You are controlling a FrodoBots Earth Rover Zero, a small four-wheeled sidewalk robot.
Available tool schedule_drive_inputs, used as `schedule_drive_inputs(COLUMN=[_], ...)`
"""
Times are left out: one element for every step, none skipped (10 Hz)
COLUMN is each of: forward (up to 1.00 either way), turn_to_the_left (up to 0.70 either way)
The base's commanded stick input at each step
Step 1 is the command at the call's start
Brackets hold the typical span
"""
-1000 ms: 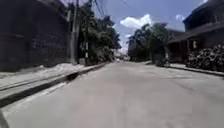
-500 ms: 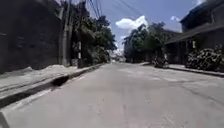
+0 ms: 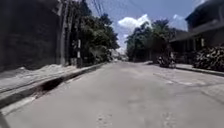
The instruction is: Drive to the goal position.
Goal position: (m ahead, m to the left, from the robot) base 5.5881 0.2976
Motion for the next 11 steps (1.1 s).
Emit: schedule_drive_inputs(forward=[1.00,1.00,1.00,1.00,1.00,1.00,1.00,1.00,1.00,1.00,1.00], turn_to_the_left=[-0.36,-0.28,-0.01,-0.16,-0.36,-0.36,-0.16,-0.16,-0.36,-0.18,0.04])
